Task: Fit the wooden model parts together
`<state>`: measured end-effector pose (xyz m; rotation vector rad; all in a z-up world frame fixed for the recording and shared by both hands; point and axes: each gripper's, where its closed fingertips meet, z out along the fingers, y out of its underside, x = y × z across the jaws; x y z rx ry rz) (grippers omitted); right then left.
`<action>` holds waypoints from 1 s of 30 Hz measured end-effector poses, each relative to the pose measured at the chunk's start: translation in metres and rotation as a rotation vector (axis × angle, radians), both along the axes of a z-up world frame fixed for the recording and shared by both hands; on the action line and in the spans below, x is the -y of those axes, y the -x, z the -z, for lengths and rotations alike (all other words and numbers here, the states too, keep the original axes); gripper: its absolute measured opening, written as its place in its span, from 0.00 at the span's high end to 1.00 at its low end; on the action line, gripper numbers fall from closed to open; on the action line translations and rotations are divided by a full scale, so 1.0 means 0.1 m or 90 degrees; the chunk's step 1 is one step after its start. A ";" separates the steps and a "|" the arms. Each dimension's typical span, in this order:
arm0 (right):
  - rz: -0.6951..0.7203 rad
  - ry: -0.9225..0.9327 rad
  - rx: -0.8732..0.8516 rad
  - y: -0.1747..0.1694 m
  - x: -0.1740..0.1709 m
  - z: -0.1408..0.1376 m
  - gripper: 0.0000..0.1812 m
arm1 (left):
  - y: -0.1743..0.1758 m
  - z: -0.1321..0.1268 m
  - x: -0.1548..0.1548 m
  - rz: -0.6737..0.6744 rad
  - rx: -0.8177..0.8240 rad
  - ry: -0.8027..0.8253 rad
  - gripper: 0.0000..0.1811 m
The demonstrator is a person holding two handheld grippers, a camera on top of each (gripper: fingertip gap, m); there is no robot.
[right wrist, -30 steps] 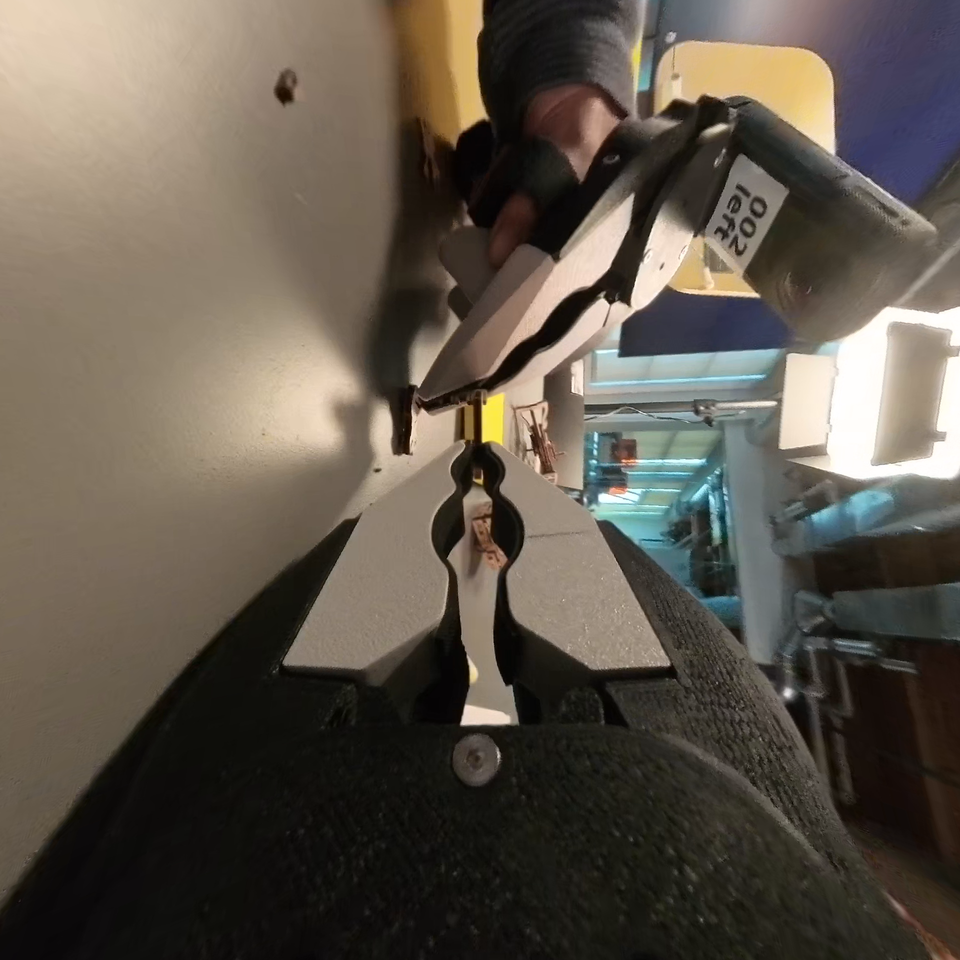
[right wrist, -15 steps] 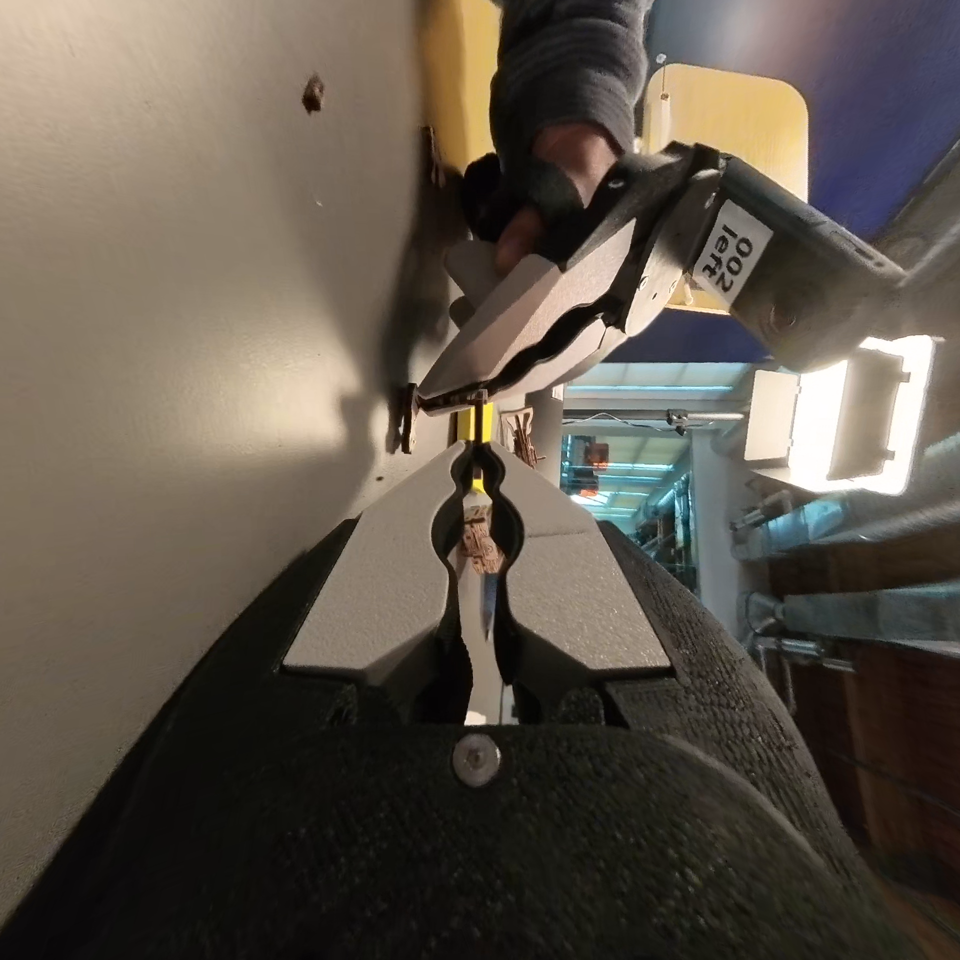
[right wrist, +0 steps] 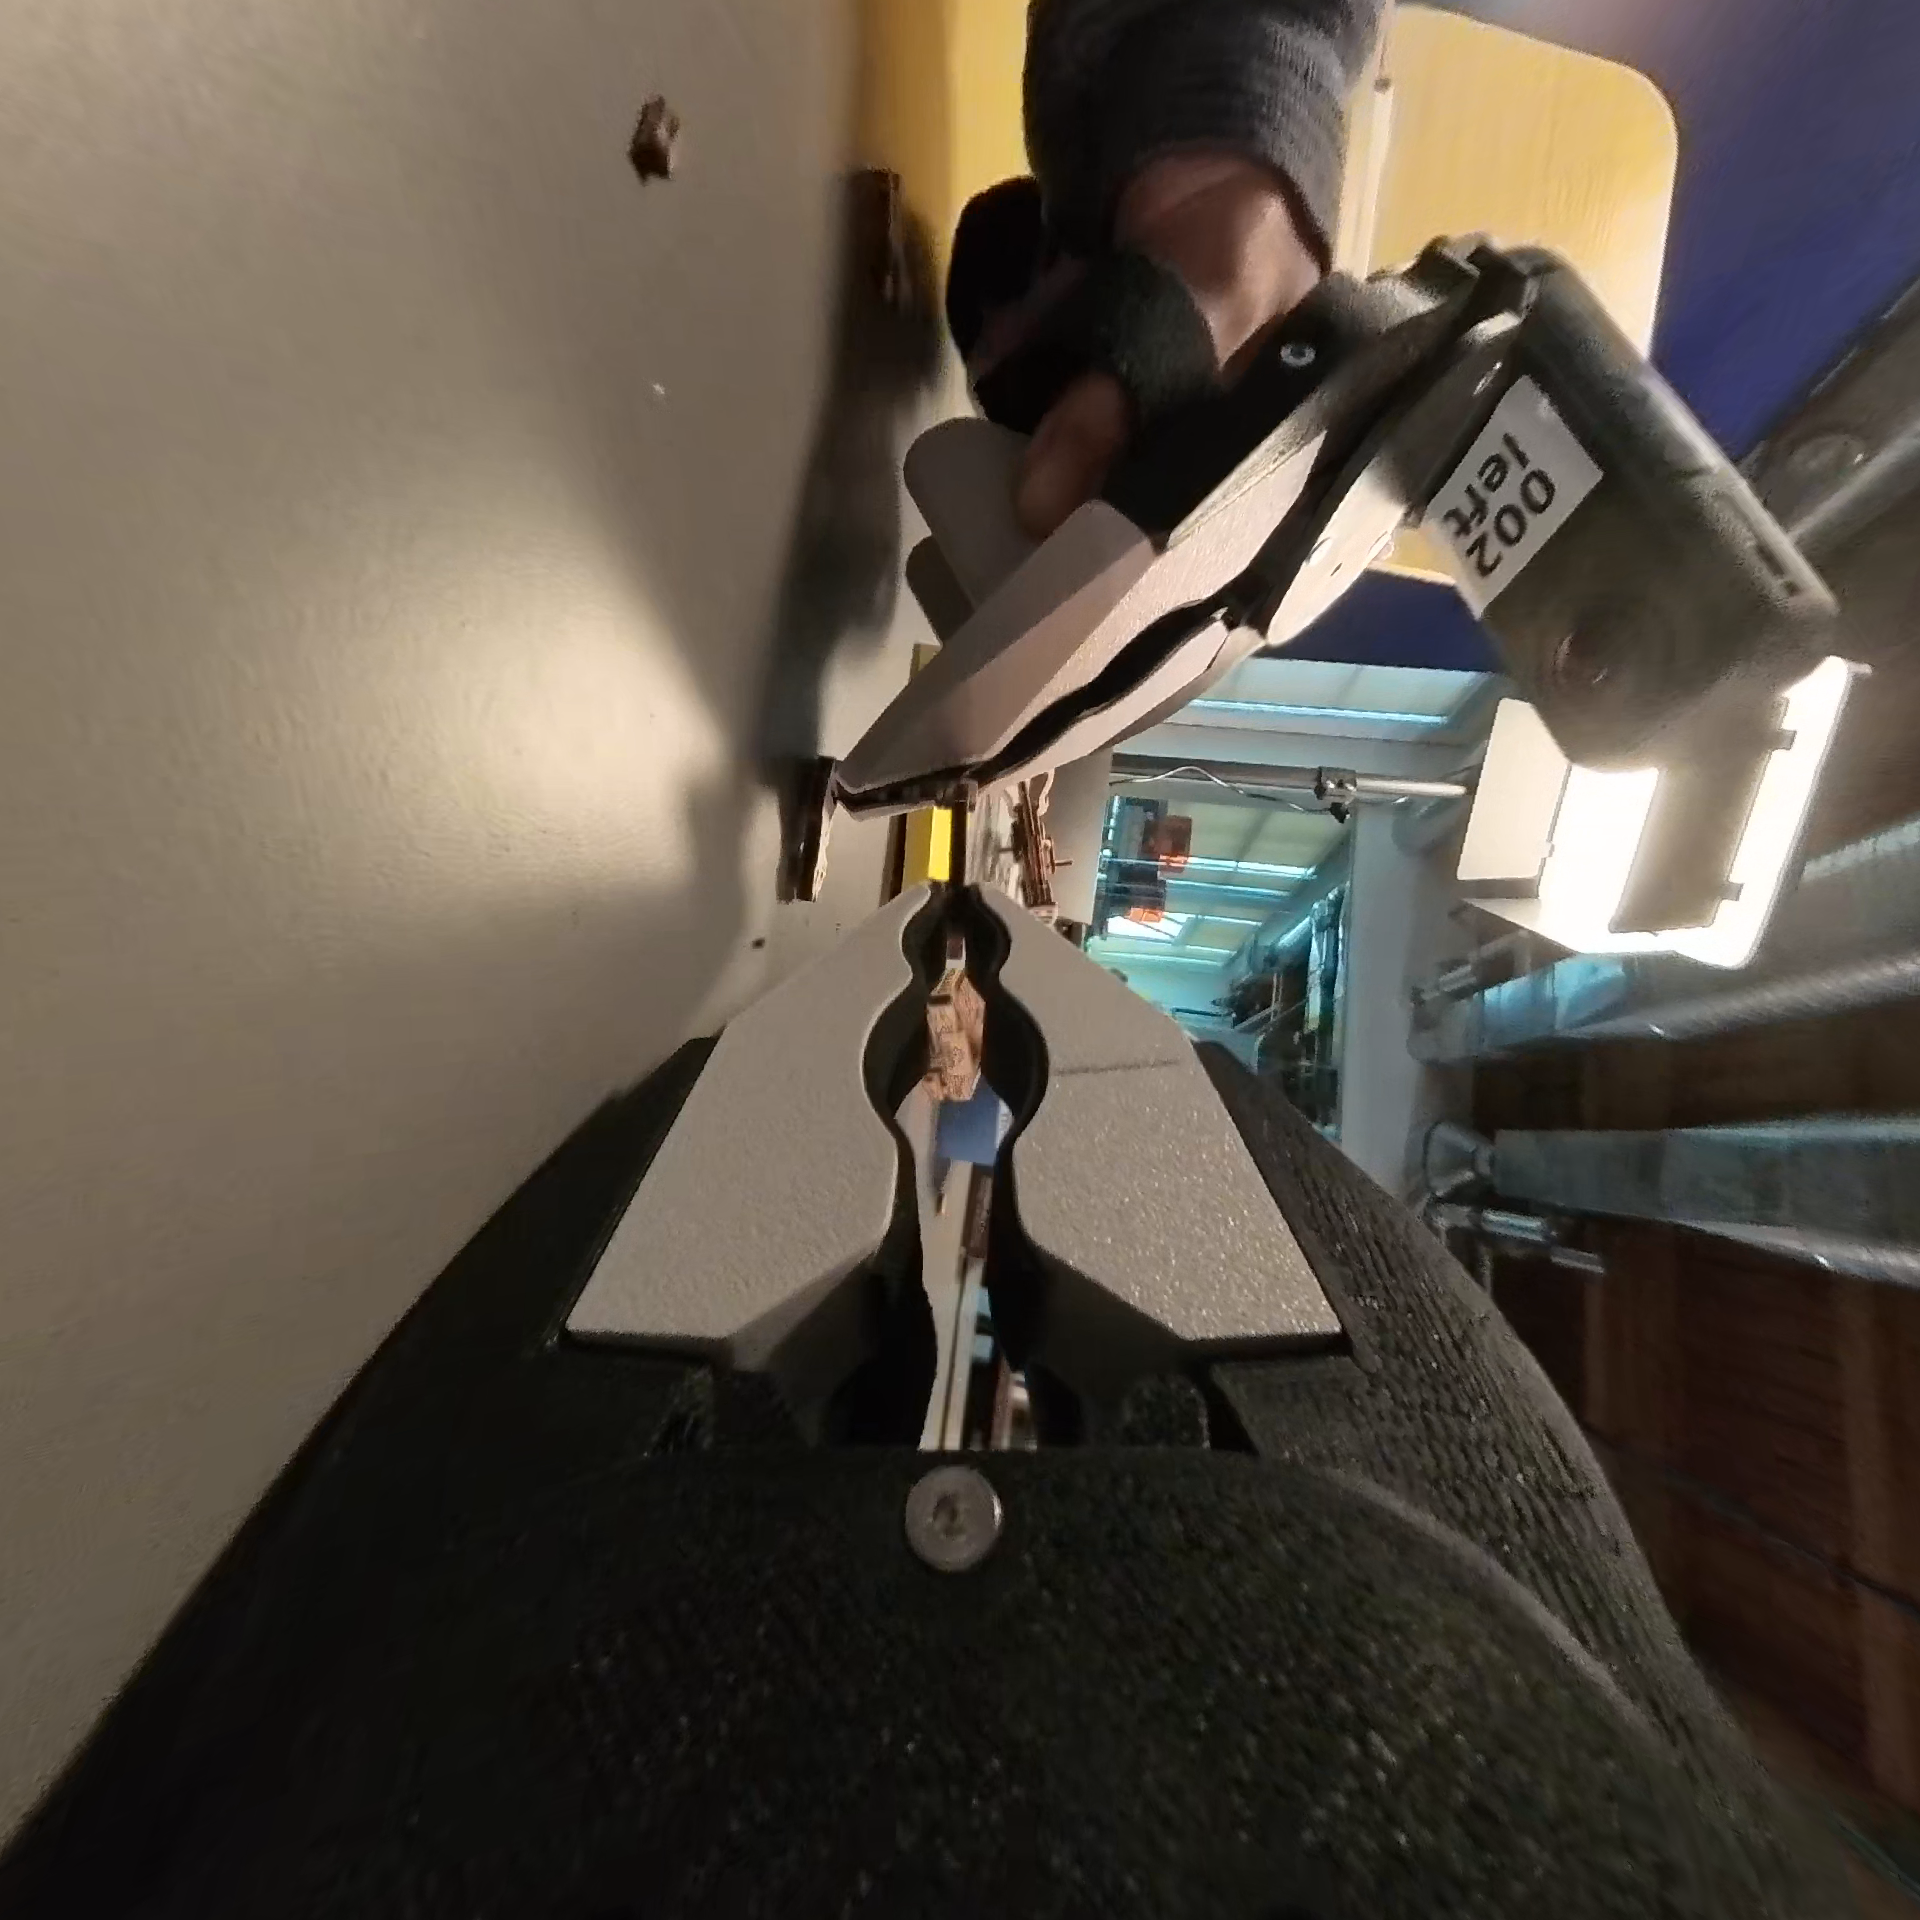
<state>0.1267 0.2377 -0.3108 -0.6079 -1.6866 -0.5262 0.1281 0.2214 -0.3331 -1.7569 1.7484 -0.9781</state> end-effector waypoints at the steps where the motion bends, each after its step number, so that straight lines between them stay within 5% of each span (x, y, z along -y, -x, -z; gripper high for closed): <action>1: 0.001 0.003 -0.002 -0.01 -0.01 0.00 1.00 | -0.01 0.00 0.00 -0.005 0.003 -0.003 1.00; 13: 0.005 0.011 -0.010 -0.03 -0.03 0.00 1.00 | 0.03 -0.03 -0.02 -0.025 0.029 -0.030 0.88; 30: 0.009 0.027 -0.016 -0.04 -0.06 -0.01 1.00 | 0.03 -0.20 -0.06 -0.046 0.098 0.037 1.00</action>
